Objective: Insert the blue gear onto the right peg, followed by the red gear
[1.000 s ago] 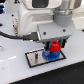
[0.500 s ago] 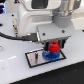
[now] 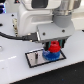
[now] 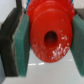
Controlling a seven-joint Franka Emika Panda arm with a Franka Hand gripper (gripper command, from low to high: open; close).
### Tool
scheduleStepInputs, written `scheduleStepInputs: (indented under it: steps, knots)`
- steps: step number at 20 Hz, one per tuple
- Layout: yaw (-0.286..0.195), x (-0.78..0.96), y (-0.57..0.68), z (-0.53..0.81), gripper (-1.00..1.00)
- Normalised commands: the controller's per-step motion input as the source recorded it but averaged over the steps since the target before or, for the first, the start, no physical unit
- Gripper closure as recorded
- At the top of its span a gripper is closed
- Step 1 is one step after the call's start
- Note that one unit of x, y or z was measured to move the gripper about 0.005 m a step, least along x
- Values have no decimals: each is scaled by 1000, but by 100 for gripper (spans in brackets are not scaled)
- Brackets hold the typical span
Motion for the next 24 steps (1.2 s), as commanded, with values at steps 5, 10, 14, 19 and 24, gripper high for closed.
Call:
scheduleStepInputs:
  steps: [5, 10, 14, 19, 24]
  knots:
    - [0, 21, -17, 238, 100]
    - [0, 35, -15, 30, 100]
    - [0, 22, 0, -106, 100]
    - [0, 0, -101, -111, 100]
    - [0, 47, -85, -146, 100]
